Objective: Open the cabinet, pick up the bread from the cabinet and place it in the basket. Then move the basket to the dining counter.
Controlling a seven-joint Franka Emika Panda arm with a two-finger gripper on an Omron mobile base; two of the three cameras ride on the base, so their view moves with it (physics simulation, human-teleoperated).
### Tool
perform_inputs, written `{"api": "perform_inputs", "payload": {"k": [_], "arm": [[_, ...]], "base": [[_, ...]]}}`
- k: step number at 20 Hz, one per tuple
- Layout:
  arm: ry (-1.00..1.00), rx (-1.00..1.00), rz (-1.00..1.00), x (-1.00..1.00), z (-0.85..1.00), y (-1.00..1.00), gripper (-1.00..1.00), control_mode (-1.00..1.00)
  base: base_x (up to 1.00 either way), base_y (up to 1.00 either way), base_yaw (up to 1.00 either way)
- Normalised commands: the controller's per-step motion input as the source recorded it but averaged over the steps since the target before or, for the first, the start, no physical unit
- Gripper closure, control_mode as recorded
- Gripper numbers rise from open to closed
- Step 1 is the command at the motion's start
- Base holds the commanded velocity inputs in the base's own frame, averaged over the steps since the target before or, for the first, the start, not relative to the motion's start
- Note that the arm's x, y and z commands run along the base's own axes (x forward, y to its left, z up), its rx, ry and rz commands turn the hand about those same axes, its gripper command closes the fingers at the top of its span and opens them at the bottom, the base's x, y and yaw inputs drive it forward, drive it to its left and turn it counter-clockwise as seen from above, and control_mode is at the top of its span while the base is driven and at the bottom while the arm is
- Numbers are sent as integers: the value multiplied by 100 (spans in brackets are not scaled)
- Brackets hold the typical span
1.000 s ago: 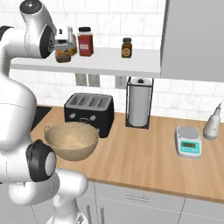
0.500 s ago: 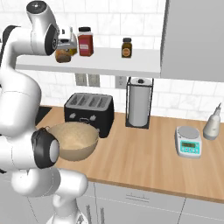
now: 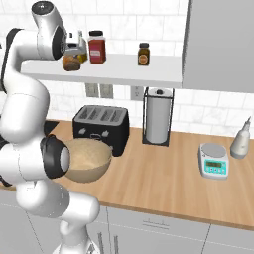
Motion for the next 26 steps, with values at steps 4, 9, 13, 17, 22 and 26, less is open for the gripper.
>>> {"api": "perform_inputs", "payload": {"k": [4,9,13,17,22,26], "arm": [[3,0,0,18,0,0,-100,-100],[8,0,0,12,-2,0,-100,-100],[9,0,0,9,-16,0,-100,-100],[10,0,0,14,-34,-1,-100,-100],[1,0,0,11,-34,0,-100,-100],[0,0,0,14,-15,0,-100,-100]], "base": [[0,0,0],[0,0,0],[0,0,0],[0,0,0],[0,0,0],[0,0,0]]}}
